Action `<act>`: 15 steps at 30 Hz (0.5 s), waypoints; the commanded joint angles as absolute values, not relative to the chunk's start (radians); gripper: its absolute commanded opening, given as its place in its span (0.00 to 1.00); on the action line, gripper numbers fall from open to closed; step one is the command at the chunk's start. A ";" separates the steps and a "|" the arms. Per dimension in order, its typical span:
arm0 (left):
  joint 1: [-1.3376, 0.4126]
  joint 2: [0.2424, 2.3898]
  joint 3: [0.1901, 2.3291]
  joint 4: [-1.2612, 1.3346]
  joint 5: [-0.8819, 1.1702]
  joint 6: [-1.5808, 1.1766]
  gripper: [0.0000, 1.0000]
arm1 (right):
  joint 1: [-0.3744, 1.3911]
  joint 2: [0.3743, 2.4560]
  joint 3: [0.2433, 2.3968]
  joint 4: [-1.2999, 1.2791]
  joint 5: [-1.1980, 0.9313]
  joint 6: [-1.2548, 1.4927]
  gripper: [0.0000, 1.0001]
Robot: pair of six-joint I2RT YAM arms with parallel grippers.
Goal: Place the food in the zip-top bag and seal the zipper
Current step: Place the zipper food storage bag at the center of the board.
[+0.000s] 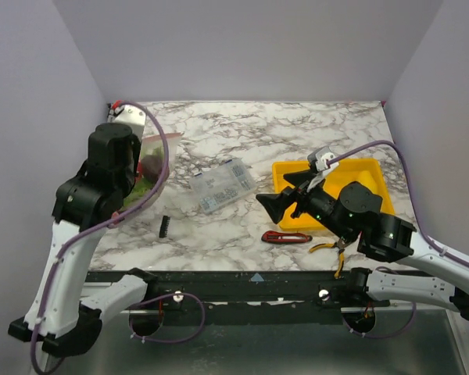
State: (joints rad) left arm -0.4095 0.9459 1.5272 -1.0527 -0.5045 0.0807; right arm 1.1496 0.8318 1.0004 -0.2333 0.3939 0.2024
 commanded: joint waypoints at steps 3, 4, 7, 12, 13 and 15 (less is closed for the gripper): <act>-0.238 1.178 1.556 -0.771 -0.760 0.206 0.00 | 1.147 0.829 1.029 -0.264 0.342 0.254 1.00; -0.211 1.210 1.557 -0.718 -0.771 0.225 0.00 | 1.146 0.828 1.027 -0.271 0.347 0.253 1.00; -0.177 1.308 1.583 -0.584 -0.825 0.317 0.00 | 1.147 0.823 1.020 -0.290 0.384 0.249 1.00; -0.175 1.488 1.582 -0.233 -0.996 0.649 0.00 | 1.146 0.810 1.023 -0.326 0.402 0.279 1.00; -0.175 1.518 1.578 -0.154 -1.010 0.707 0.00 | 1.147 0.803 1.016 -0.328 0.402 0.288 1.00; -0.175 1.574 1.582 -0.046 -1.016 0.808 0.00 | 1.147 0.785 1.001 -0.332 0.405 0.309 1.00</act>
